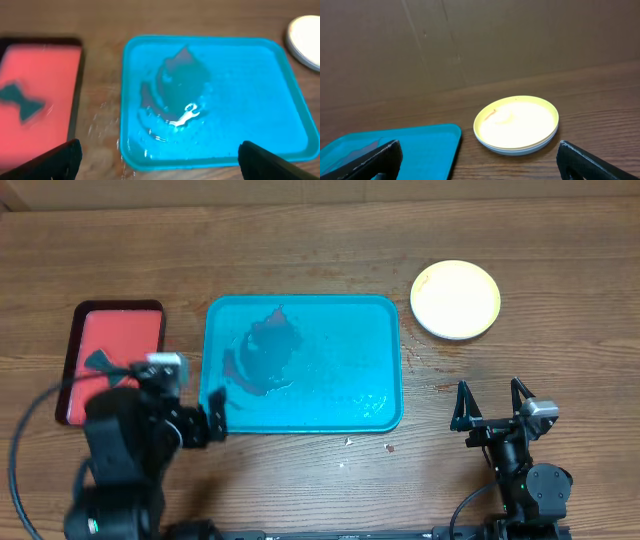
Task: Clean dirty plates on tray and stack at the side
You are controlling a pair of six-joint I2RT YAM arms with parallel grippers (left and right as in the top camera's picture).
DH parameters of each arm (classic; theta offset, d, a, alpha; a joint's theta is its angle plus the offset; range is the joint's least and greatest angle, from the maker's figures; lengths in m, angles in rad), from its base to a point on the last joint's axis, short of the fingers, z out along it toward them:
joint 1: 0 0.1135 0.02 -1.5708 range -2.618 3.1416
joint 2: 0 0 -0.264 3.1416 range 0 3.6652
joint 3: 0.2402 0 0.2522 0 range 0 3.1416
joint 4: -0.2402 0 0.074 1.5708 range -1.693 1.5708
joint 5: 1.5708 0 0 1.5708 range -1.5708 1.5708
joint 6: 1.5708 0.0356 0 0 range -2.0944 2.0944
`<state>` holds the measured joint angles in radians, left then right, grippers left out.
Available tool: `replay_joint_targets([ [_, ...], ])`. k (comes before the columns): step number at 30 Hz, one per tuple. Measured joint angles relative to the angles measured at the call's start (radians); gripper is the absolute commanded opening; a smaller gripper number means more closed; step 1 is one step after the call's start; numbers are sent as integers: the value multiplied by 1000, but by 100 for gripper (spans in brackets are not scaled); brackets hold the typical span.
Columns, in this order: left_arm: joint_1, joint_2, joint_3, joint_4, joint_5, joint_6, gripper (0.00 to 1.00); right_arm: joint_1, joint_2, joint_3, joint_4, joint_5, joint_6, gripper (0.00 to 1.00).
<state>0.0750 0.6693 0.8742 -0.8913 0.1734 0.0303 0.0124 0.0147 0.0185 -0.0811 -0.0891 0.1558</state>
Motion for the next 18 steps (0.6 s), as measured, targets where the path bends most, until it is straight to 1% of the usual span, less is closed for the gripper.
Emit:
replay_joint_targets([
  [3, -15, -127, -90, 66, -1, 29, 100, 0, 0, 0, 0, 0, 0, 100],
  [10, -15, -401, -318, 267, -1, 55, 100, 0, 0, 0, 0, 0, 0, 100],
  [18, -15, -547, -572, 540, -1, 56, 100, 0, 0, 0, -1, 0, 0, 100],
])
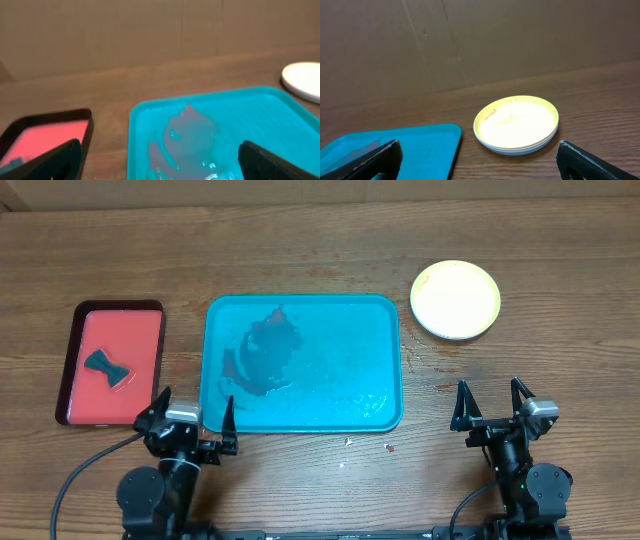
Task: Clean dirty plates on tray and stack at the side
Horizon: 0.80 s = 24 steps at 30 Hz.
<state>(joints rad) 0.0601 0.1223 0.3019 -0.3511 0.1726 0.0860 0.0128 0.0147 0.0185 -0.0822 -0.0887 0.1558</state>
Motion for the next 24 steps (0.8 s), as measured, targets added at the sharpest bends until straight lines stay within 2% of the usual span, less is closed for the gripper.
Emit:
replay_joint_targets([
  [15, 0, -106, -269, 372, -11, 0, 100, 0, 0, 0, 1, 0, 0, 100],
  [21, 0, -107, -291, 317, -54, -13, 100, 0, 0, 0, 0, 0, 0, 100],
  [24, -1, -106, -293, 280, -112, -83, 100, 0, 0, 0, 2, 0, 0, 100],
])
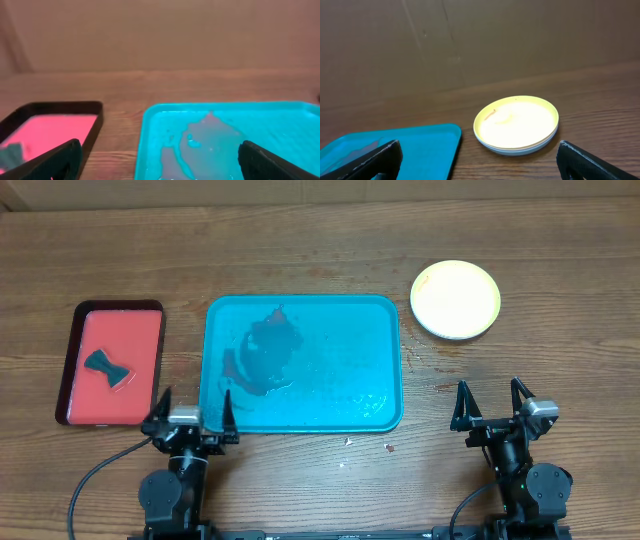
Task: Clean dirty plates on tray and stack at the side
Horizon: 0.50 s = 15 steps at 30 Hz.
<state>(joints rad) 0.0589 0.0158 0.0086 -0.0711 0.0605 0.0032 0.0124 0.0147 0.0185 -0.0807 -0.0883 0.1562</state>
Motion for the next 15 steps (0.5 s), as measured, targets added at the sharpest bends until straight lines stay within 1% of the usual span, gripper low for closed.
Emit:
replay_joint_targets([
  [3, 0, -1, 0, -4, -40, -50, 100, 0, 0, 0, -1, 0, 0, 100],
  [6, 0, -1, 0, -5, -60, -74, 100, 0, 0, 0, -1, 0, 0, 100],
  [15, 0, -1, 0, -5, -73, -93, 100, 0, 0, 0, -2, 0, 0, 100],
])
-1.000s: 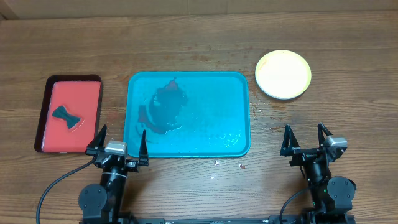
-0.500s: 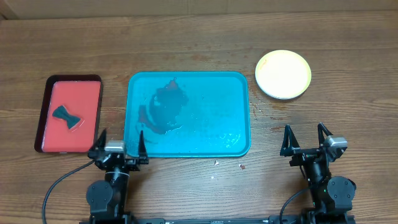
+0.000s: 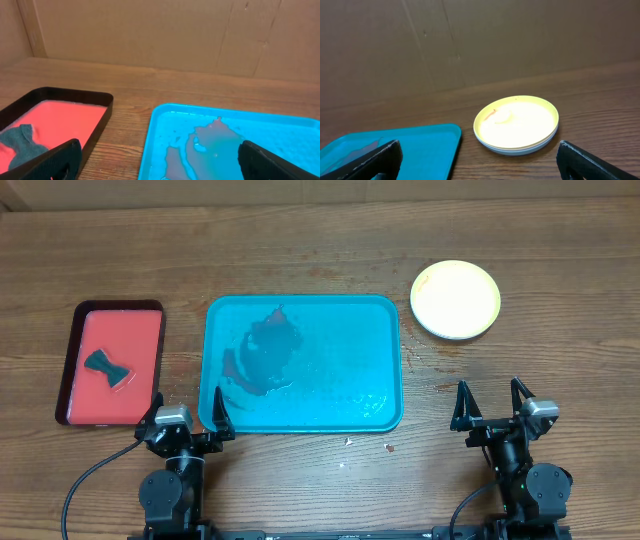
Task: Clean dirty plates on tray and stack at the side
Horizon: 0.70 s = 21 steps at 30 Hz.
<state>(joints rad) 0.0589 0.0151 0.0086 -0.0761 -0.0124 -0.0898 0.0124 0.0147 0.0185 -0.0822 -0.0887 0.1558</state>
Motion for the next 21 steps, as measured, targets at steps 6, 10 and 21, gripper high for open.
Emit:
replay_joint_targets([
  [6, 0, 0, 0, 0, 0, -9, 100, 0, 0, 0, 1, 0, 0, 100],
  [10, 0, 0, 0, 0, 0, -9, 100, 0, 0, 0, 0, 0, 0, 100],
  [21, 0, 0, 0, 0, 0, -9, 100, 0, 0, 0, 0, 0, 0, 100],
])
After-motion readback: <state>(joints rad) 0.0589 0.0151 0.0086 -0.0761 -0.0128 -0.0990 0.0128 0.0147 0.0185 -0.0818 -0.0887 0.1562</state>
